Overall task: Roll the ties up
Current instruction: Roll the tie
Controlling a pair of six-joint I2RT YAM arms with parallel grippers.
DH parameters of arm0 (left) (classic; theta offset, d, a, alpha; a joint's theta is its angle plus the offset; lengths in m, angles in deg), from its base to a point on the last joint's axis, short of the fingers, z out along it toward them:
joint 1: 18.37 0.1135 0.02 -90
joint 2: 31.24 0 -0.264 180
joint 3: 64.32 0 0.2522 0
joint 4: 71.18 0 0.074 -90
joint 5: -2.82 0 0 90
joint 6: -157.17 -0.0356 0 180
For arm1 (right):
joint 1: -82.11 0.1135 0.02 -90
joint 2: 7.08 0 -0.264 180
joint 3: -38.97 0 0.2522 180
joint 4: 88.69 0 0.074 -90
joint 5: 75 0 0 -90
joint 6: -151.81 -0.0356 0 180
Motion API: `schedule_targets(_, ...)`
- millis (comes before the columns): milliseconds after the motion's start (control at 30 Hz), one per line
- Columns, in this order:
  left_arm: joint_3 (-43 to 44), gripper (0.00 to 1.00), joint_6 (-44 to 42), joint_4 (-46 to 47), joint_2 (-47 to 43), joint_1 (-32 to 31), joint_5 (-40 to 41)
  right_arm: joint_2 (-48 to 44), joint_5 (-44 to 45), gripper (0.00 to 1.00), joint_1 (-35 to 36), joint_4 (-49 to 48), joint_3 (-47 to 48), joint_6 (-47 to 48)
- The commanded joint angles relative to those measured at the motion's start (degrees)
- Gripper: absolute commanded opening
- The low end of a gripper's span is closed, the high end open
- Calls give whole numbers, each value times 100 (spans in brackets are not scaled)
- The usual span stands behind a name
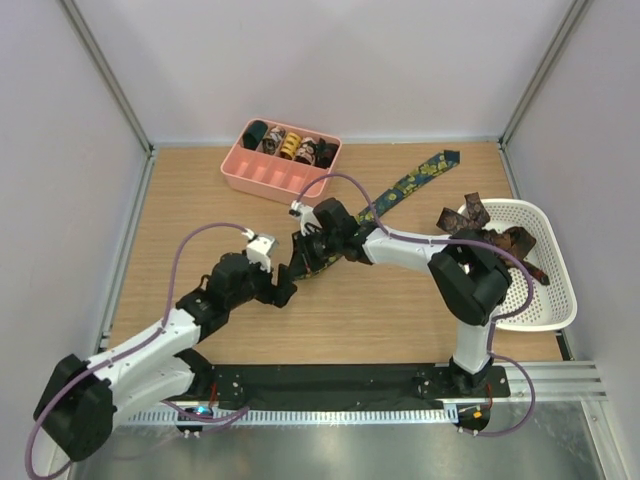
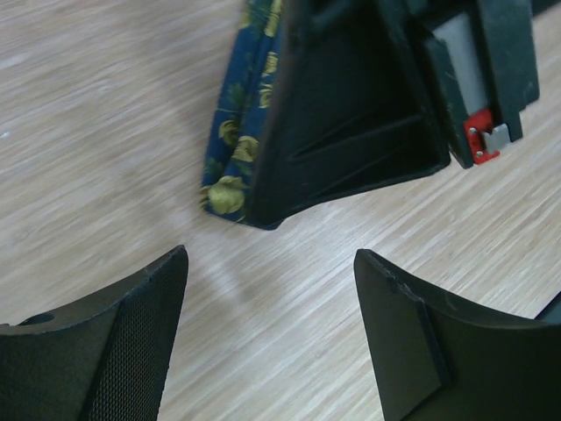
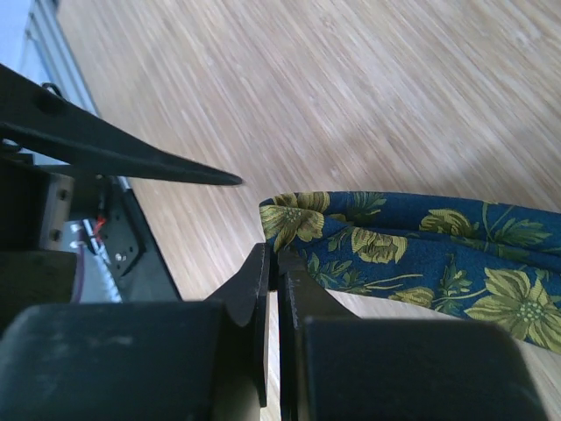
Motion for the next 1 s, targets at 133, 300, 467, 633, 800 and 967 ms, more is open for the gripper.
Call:
schedule_targets(133, 702, 77, -1279, 1062, 1429, -167, -696, 202, -1012, 2, -293, -619, 15, -379)
schedule_targets(300, 1045, 78, -1648, 1054, 1959, -184, -486, 282, -1188, 2, -355, -540, 68, -353)
schedule_targets(467, 1116, 79, -1921, 1063, 1969, -184, -178, 308, -1267, 2, -408, -434, 77, -353)
schedule_targets(633, 1151, 80, -2123, 984, 1924, -184, -203, 273, -1478, 2, -461, -94, 138, -230)
schedule_targets(800, 1563, 78, -2149, 686, 2583, -184, -590, 273, -1619, 2, -496, 66, 200, -124)
schedule_targets(967, 1845, 75, -2150, 491, 2961, -176, -635, 308, -1628, 2, -540, 242, 244, -63)
